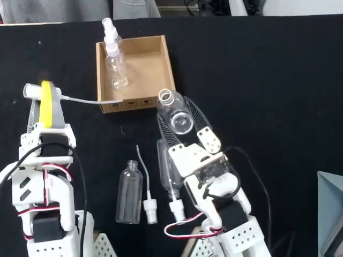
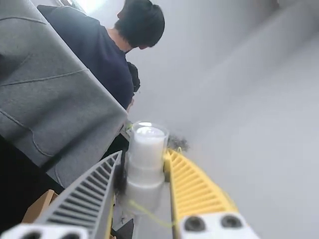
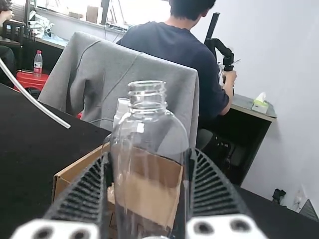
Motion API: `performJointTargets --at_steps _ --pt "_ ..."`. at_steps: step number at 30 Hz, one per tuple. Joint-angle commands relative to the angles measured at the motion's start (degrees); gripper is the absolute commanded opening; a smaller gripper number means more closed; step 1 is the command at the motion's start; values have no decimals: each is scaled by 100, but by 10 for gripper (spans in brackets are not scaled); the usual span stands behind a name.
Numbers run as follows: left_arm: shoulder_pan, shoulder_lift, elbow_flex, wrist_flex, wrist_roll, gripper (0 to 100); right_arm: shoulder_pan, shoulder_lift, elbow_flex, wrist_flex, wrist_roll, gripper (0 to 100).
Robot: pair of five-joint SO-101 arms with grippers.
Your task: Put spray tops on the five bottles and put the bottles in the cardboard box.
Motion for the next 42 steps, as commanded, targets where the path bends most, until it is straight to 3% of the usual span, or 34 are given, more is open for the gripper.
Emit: performJointTargets --at_steps 1,8,37,42 --pt "-4 -26 -488 -141 35 29 -158 -251 -4 44 308 54" --pt "-4 -26 -576 -132 35 29 -607 -259 -4 448 791 54" --pt "338 -26 -936 -132 0 29 -624 -242 -4 431 800 54" --pt "347 -26 -936 -141 26 29 -624 -251 -4 431 1143 53"
